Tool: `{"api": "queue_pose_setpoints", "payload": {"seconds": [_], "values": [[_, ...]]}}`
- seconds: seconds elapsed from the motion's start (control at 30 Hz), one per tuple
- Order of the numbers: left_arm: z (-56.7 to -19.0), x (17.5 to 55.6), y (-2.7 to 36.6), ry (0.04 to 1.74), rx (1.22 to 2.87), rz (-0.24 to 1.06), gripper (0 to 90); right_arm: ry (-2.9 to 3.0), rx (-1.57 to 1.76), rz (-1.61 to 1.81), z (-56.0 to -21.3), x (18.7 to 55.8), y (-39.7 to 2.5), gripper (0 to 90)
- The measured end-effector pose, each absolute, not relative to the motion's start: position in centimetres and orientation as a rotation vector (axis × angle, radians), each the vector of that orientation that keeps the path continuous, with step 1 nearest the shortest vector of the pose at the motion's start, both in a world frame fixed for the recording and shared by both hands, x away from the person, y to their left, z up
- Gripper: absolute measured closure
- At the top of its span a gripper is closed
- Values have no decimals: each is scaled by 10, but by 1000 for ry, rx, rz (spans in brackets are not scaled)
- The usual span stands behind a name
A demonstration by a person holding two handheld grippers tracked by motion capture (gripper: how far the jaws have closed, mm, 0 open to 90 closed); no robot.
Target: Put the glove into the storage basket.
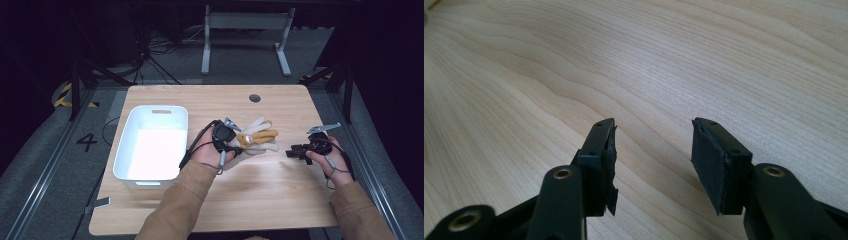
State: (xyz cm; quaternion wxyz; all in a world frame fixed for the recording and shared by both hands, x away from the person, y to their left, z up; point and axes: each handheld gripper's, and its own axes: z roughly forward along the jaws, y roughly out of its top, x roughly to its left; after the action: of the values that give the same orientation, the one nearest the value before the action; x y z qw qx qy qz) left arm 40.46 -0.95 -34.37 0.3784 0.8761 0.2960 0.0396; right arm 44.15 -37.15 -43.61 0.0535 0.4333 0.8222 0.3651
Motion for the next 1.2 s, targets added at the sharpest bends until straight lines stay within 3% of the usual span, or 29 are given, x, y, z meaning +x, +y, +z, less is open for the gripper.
{"api": "queue_pose_setpoints", "payload": {"seconds": [0.27, 0.57, 1.2], "values": [[-342, 416, -6, 805, 2231, 103, 713, 2517, 1308, 1104, -437, 441, -368, 539], [-339, 423, 7, 941, 2212, 114, 714, 2575, 1336, 1048, -436, 445, -363, 662], [-309, 429, 36, 1241, 2227, 151, 715, 2636, 1366, 987, -435, 454, -353, 659]]}}
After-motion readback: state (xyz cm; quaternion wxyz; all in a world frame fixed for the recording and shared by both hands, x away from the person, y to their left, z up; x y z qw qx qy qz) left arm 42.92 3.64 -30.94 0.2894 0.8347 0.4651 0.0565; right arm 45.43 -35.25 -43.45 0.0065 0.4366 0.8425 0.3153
